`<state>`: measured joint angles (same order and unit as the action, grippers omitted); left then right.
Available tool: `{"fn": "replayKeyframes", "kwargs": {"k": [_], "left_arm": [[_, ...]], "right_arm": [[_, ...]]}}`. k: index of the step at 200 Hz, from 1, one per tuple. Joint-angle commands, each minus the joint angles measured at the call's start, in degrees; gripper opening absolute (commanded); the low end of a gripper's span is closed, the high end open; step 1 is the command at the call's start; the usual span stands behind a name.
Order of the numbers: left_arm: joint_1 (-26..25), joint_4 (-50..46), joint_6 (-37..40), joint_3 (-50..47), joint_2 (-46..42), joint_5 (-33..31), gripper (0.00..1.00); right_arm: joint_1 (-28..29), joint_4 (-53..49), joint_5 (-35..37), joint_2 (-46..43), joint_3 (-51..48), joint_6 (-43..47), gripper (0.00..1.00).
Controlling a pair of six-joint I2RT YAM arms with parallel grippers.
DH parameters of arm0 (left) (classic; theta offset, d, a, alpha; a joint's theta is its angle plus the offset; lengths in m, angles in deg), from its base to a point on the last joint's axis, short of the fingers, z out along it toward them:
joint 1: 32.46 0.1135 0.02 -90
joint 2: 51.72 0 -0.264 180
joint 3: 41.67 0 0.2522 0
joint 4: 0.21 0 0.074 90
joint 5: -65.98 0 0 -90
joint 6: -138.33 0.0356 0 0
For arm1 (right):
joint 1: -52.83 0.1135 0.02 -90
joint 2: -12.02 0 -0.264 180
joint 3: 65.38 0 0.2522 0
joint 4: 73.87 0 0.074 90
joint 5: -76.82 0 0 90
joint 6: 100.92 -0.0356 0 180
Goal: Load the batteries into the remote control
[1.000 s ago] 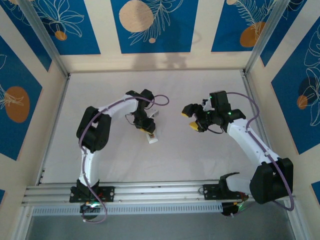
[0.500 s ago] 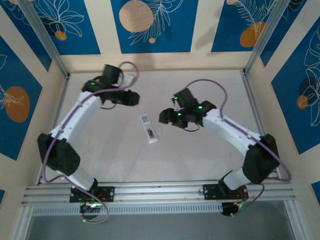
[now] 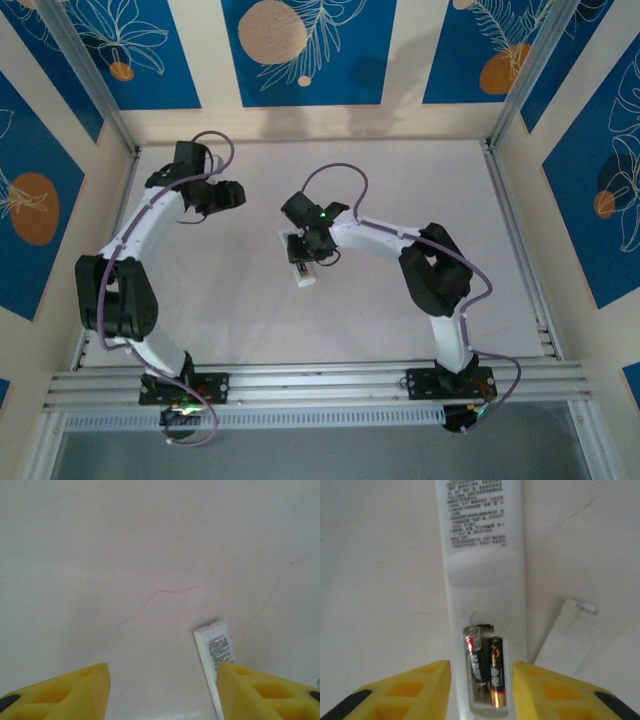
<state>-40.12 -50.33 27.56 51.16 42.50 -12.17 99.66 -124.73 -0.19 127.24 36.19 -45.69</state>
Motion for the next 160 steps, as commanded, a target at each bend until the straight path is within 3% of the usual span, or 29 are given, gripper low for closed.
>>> {"fn": "replayKeyframes", "kwargs": {"k": [1,13,34,160], "left_arm": [[-0.16,3.16,-0.01,-1.68,-1.42,-0.54,0.69],[-0.16,3.44,1.04,-2.37,-1.97,-0.18,0.79],[-0.08,3.30,2.31,-2.67,-2.44,0.40,0.85],[-0.18,0.26,6.56,-1.02,-2.33,0.61,0.87]], "right_arm": [[0.45,-1.64,2.56,1.68,3.33,1.63,0.35],[0.46,-2.31,2.65,2.91,4.64,1.48,0.33],[0.75,-2.95,2.77,4.34,6.67,1.63,0.32],[2.39,-6.10,5.58,6.96,8.49,1.18,0.26]]}}
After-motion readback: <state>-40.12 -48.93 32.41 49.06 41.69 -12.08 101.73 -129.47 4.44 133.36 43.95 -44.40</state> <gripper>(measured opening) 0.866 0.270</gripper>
